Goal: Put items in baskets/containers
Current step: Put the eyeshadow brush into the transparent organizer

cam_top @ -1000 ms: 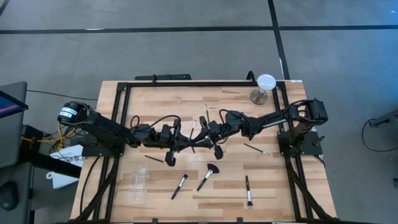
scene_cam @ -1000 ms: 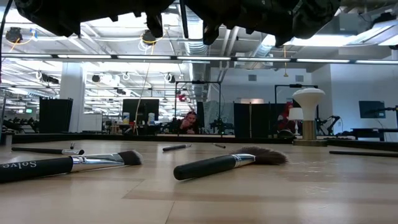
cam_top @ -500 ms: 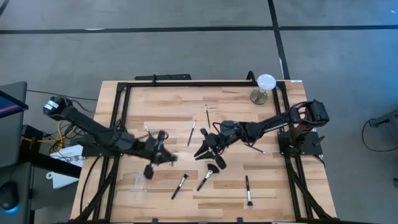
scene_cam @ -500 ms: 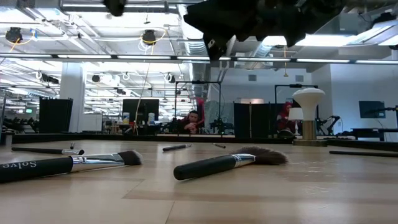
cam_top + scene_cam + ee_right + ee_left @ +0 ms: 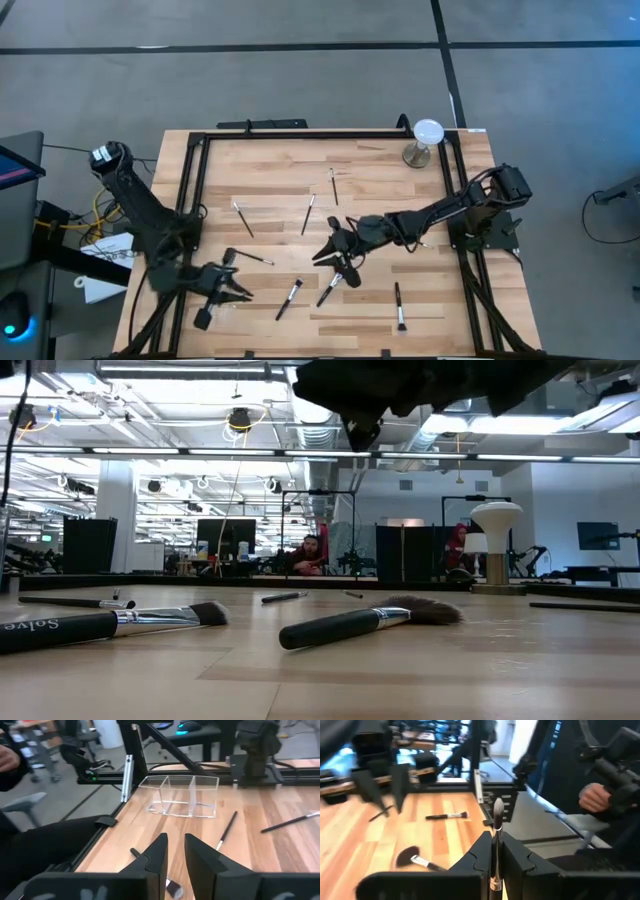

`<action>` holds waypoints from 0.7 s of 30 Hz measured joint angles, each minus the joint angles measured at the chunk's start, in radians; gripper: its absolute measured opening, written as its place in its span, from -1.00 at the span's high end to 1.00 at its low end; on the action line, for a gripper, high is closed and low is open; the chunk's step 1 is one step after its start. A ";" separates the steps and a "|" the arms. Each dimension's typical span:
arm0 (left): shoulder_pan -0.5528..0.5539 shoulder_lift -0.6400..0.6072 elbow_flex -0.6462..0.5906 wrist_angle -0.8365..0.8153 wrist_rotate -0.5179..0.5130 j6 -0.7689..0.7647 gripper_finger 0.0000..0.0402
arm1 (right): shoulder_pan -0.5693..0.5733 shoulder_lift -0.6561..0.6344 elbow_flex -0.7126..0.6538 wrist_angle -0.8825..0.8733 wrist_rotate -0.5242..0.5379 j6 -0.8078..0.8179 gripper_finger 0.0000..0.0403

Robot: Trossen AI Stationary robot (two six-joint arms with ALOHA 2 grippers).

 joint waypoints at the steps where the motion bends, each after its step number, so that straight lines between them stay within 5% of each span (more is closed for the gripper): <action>1: -0.035 0.000 -0.009 -0.001 -0.071 -0.012 0.90 | 0.014 0.000 0.000 0.000 0.034 0.000 0.72; 6: -0.182 0.000 -0.074 0.000 -0.423 -0.102 0.90 | 0.068 0.000 0.000 -0.001 0.178 0.014 0.72; 9: -0.222 0.000 -0.110 0.005 -0.534 -0.158 0.90 | 0.089 0.000 0.000 -0.001 0.226 0.039 0.72; 13: -0.229 0.000 -0.147 0.007 -0.559 -0.205 0.90 | 0.115 0.000 0.000 -0.005 0.232 0.052 0.72; 21: -0.229 0.000 -0.154 0.007 -0.448 -0.183 0.90 | 0.167 0.000 0.000 -0.029 0.233 0.053 0.72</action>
